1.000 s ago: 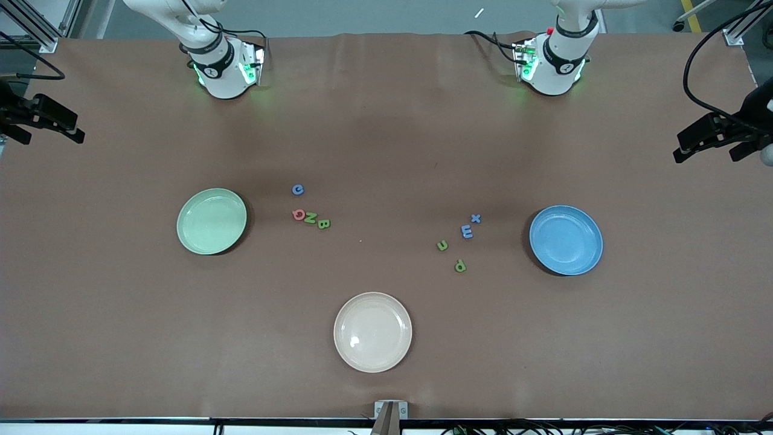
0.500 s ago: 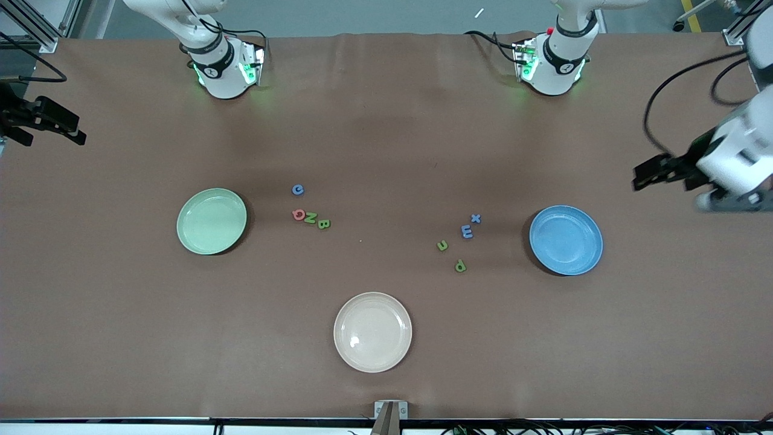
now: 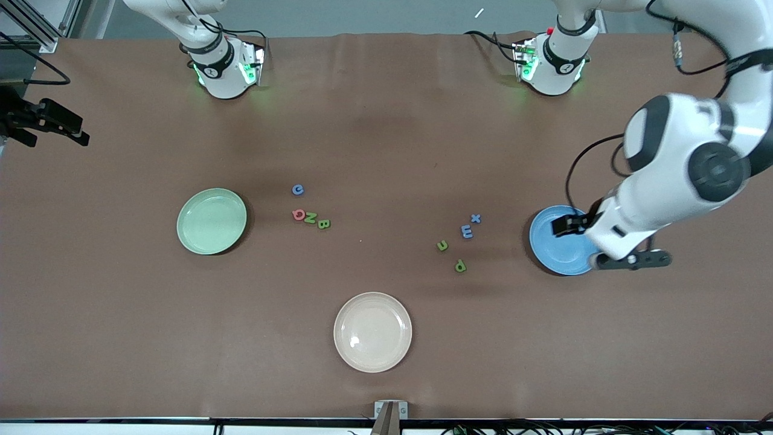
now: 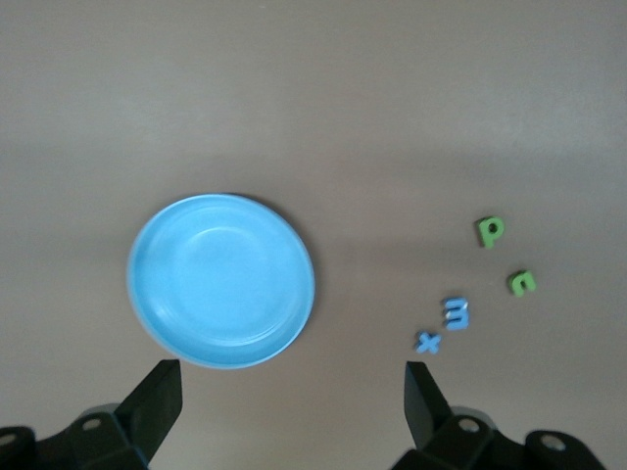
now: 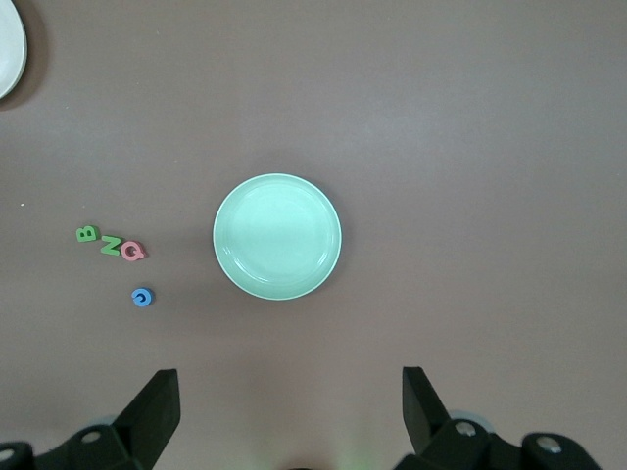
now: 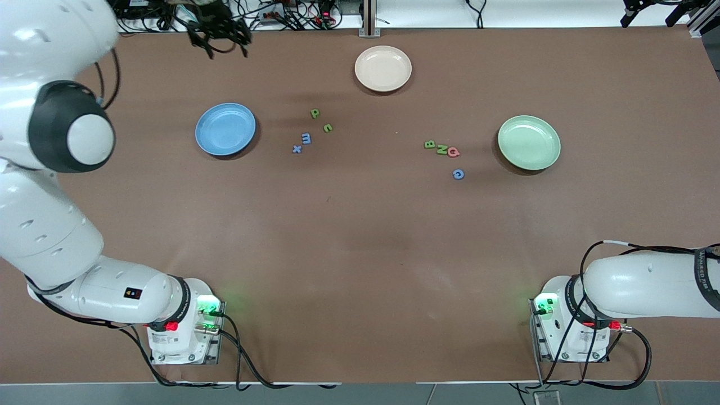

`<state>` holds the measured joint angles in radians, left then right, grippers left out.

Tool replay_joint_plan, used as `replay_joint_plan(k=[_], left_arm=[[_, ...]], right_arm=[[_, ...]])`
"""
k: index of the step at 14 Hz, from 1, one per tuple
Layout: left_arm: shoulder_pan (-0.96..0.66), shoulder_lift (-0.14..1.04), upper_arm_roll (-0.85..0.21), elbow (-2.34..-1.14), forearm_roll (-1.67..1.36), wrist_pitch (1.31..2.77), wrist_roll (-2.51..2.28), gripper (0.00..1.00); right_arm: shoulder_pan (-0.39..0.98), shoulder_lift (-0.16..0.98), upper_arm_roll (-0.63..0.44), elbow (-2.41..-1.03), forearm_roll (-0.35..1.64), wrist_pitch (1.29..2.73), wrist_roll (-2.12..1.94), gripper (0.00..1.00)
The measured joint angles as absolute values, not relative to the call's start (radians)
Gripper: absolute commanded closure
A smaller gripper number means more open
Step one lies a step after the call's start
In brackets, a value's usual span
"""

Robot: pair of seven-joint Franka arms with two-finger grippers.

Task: Sort upper and lower case letters into plates
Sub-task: 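Reach the left gripper toward the green p beside the blue plate, then grasp the green p with the left gripper while the right gripper reaches out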

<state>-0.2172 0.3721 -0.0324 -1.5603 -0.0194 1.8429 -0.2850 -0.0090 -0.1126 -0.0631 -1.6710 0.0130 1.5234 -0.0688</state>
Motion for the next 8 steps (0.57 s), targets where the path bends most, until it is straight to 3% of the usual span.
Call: replay_joint_plan(k=[8], left_arm=[[-0.366, 0.604, -0.031, -1.529, -0.019, 2.098, -0.539, 0.00]], right_arm=[[-0.009, -0.113, -0.063, -1.672, 0.013, 1.539, -0.069, 0.00]])
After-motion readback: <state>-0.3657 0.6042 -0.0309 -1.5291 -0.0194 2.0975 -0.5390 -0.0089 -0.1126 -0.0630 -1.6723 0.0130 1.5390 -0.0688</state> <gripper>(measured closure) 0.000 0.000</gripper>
